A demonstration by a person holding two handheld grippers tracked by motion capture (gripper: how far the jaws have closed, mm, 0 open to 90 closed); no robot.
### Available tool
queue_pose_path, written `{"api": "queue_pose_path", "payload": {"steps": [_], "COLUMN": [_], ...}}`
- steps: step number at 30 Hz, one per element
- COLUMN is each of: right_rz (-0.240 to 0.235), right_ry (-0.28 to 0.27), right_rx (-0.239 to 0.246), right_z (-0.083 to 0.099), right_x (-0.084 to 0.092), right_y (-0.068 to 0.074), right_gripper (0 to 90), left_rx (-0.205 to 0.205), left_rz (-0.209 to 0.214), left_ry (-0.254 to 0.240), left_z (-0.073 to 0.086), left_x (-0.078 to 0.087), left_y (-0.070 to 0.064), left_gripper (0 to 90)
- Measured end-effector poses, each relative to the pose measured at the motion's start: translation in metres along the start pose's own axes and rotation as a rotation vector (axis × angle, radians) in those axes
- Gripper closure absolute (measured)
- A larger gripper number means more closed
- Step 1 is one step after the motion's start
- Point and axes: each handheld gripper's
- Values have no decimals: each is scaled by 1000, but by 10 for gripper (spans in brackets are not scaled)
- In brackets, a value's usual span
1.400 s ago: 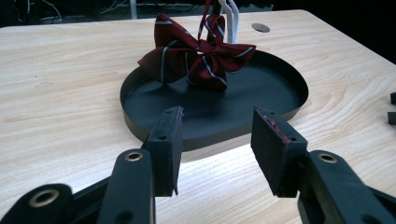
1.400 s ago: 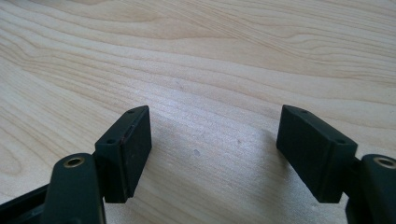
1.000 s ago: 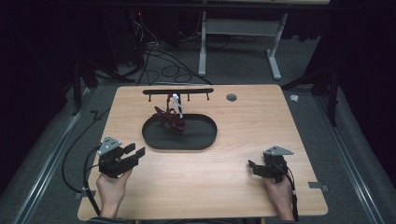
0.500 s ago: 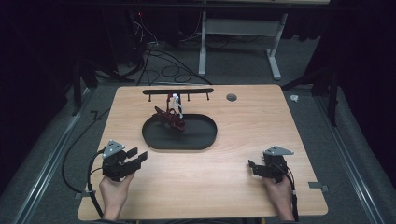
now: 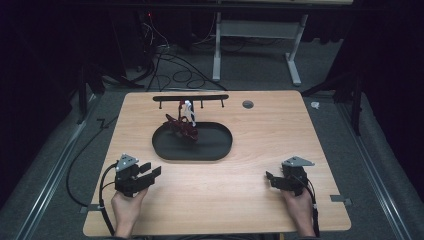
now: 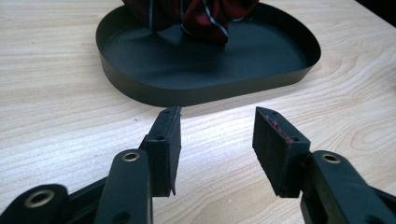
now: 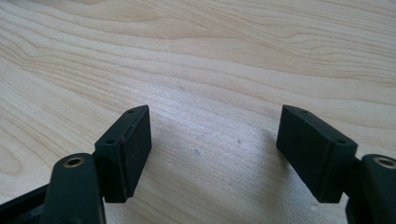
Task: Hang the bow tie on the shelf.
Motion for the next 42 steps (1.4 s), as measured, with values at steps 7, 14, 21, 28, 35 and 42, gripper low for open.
{"api": "queue_pose_path", "payload": {"steps": [7, 14, 21, 28, 35, 42], "right_rz": [0, 1, 1, 1, 1, 2], "right_ry": [0, 1, 1, 0, 0, -2], "right_rx": [1, 1, 1, 2, 2, 2], "right_z": [0, 0, 0, 0, 0, 0], "right_x": [0, 0, 0, 0, 0, 0], "right_y": [0, 0, 0, 0, 0, 0], "right_gripper": [278, 278, 278, 279, 278, 279], "left_rx": [4, 7, -2, -25, -45, -97], "left_rz": [-2, 4, -13, -36, -72, -118], "left_ry": [33, 49, 74, 97, 94, 101], "left_z": [6, 12, 19, 25, 30, 34], "left_x": [-10, -20, -30, -40, -48, -58], "left_y": [1, 0, 0, -1, -1, -6], "left_gripper": [523, 522, 521, 512, 491, 451]}}
Point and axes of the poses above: each handheld gripper's, and its own axes: x roughly backward along the jaws, z roughly out of its underside, y roughly to its left, and after that the axes turned 10 degrees about x, right-handed
